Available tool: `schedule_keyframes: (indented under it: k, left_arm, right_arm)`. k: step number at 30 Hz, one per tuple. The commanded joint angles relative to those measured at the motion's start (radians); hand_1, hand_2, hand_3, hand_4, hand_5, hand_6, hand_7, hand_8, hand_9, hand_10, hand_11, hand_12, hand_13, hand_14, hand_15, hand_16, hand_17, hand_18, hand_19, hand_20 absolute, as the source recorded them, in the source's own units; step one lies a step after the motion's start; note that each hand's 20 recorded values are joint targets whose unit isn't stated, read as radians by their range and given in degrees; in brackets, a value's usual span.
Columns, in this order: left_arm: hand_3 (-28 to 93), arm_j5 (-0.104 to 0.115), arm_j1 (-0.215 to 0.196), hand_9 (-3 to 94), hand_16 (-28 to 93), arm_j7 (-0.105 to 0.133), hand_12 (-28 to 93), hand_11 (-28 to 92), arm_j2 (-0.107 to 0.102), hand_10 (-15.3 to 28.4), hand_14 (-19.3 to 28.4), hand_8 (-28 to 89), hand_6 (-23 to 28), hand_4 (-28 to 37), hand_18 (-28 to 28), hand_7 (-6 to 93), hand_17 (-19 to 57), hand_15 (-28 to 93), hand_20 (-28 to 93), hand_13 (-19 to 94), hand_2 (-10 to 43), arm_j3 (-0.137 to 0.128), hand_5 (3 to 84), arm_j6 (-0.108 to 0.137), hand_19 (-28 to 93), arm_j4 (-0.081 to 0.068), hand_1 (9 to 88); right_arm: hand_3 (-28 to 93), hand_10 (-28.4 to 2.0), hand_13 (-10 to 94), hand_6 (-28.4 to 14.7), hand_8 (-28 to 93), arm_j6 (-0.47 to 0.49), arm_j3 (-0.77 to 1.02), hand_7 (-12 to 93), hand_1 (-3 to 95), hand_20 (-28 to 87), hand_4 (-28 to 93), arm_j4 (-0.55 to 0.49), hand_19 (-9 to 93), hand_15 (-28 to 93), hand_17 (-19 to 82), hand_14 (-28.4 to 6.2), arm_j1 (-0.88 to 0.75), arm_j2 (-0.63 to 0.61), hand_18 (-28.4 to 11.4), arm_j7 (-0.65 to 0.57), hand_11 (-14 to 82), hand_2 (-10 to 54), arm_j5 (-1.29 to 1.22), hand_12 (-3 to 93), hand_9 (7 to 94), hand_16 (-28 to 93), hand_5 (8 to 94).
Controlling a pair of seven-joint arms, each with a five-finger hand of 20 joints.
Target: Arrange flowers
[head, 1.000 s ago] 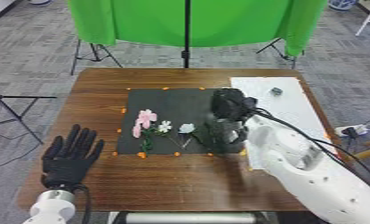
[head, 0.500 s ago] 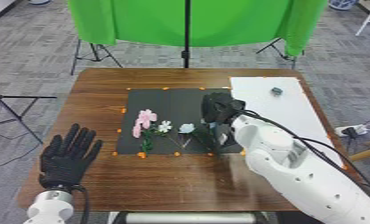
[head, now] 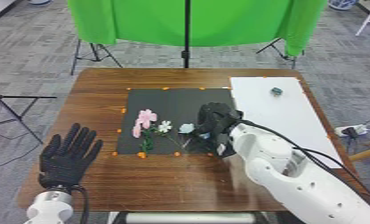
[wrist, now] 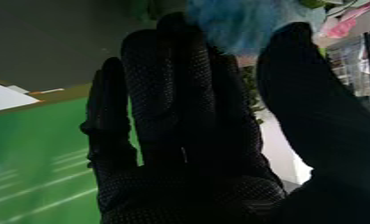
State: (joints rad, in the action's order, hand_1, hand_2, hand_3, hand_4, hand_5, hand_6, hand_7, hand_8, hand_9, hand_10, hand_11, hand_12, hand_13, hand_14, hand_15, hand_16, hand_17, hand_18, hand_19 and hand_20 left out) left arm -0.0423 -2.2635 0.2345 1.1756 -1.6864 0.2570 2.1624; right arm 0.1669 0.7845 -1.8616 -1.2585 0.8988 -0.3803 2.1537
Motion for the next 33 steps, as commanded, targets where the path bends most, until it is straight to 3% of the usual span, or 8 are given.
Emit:
schedule_keyframes:
  k: [1, 5, 11, 16, 19, 22, 26, 33]
  left_arm:
    - [73, 0.016, -0.019, 38.7, -4, -0.011, 13, 19, 0.000, 14.7, 14.0, -8, 8.2, -28.3, 14.0, 11.1, -4.8, 35, 18, 30, 22.4, -0.003, 46.1, -0.011, 32, -0.001, 24.0]
    - [73, 0.012, -0.013, 38.4, -4, -0.011, 13, 18, 0.002, 14.6, 14.1, -8, 8.2, -28.3, 14.1, 11.1, -4.9, 35, 18, 29, 23.0, -0.002, 46.0, -0.008, 32, -0.002, 22.8]
    - [74, 0.001, -0.009, 38.3, -4, -0.008, 13, 19, 0.004, 14.7, 14.1, -8, 8.1, -28.3, 14.2, 11.1, -4.9, 35, 18, 29, 22.3, -0.002, 45.9, -0.008, 32, -0.002, 23.7]
    - [74, -0.008, -0.015, 38.5, -4, -0.008, 13, 19, 0.004, 14.7, 14.0, -8, 8.2, -28.3, 14.2, 11.2, -4.9, 35, 18, 30, 21.8, -0.007, 46.0, -0.010, 32, 0.002, 24.7]
    - [74, -0.011, -0.020, 38.5, -4, -0.003, 13, 19, 0.002, 14.6, 14.0, -8, 8.1, -28.3, 14.2, 11.3, -4.8, 35, 17, 30, 21.7, -0.010, 46.0, -0.007, 32, 0.006, 25.4]
    - [74, -0.006, -0.024, 38.5, -4, 0.013, 13, 19, -0.007, 14.6, 14.0, -8, 8.2, -28.3, 14.2, 11.3, -4.9, 35, 18, 30, 21.6, -0.008, 46.0, -0.002, 32, 0.010, 25.6]
    - [74, -0.011, -0.023, 38.5, -4, 0.016, 13, 19, -0.005, 14.5, 13.9, -8, 8.1, -28.3, 14.2, 11.4, -4.9, 35, 18, 30, 21.5, -0.003, 46.0, -0.006, 32, 0.015, 25.8]
    - [74, -0.008, -0.001, 38.7, -4, 0.017, 13, 19, -0.010, 14.6, 14.0, -8, 8.2, -28.3, 14.2, 11.5, -4.9, 35, 18, 30, 21.5, 0.017, 46.1, -0.003, 32, 0.007, 26.0]
  right_arm:
    - [76, -14.5, 61, -2.7, -11, -0.025, 0.008, 14, 40.5, 40, -26, -0.011, 75, 63, 24, -13.4, -0.001, -0.010, -22.6, -0.047, 26.3, -9.5, 0.002, 20.9, 72.6, 26, 64.9]
    - [75, -15.0, 61, -3.1, -11, -0.028, 0.032, 13, 39.2, 40, -26, -0.006, 76, 64, 23, -13.9, -0.002, -0.011, -22.9, -0.050, 26.2, -9.5, 0.000, 20.8, 72.2, 26, 64.2]
    - [74, -16.0, 60, -3.3, -11, -0.146, 0.137, 13, 37.0, 39, -25, 0.041, 75, 63, 23, -14.4, 0.001, -0.047, -23.0, -0.116, 24.9, -9.2, 0.028, 20.2, 70.7, 25, 63.7]
    - [77, -18.0, 48, -5.0, -11, -0.149, 0.217, 12, 34.1, 27, -25, 0.122, 66, 35, 20, -15.7, 0.050, -0.097, -20.3, -0.129, 13.6, -2.8, -0.042, 15.2, 55.3, 17, 57.8]
    - [79, -17.6, 41, -4.8, -11, -0.177, 0.199, 12, 33.7, 21, -25, 0.214, 60, 23, 18, -16.8, 0.110, -0.105, -19.1, -0.133, 9.8, -2.8, -0.011, 13.5, 47.1, 16, 53.1]
    - [80, -16.6, 39, -4.5, -11, -0.179, 0.181, 13, 37.0, 16, -27, 0.270, 54, 17, 16, -16.5, 0.153, -0.104, -17.6, -0.169, 8.6, -4.1, -0.058, 12.7, 44.6, 16, 51.5]
    - [81, -14.9, 36, -4.2, -12, -0.131, 0.138, 14, 39.7, 13, -28, 0.360, 50, 13, 15, -15.7, 0.209, -0.090, -16.5, -0.173, 8.5, -5.6, -0.059, 12.0, 41.5, 16, 47.2]
    - [81, -11.8, 33, -3.3, -12, -0.047, 0.105, 15, 41.8, 12, -28, 0.520, 48, 10, 15, -14.6, 0.254, -0.045, -15.5, -0.153, 9.5, -5.8, -0.101, 10.2, 35.9, 17, 41.1]
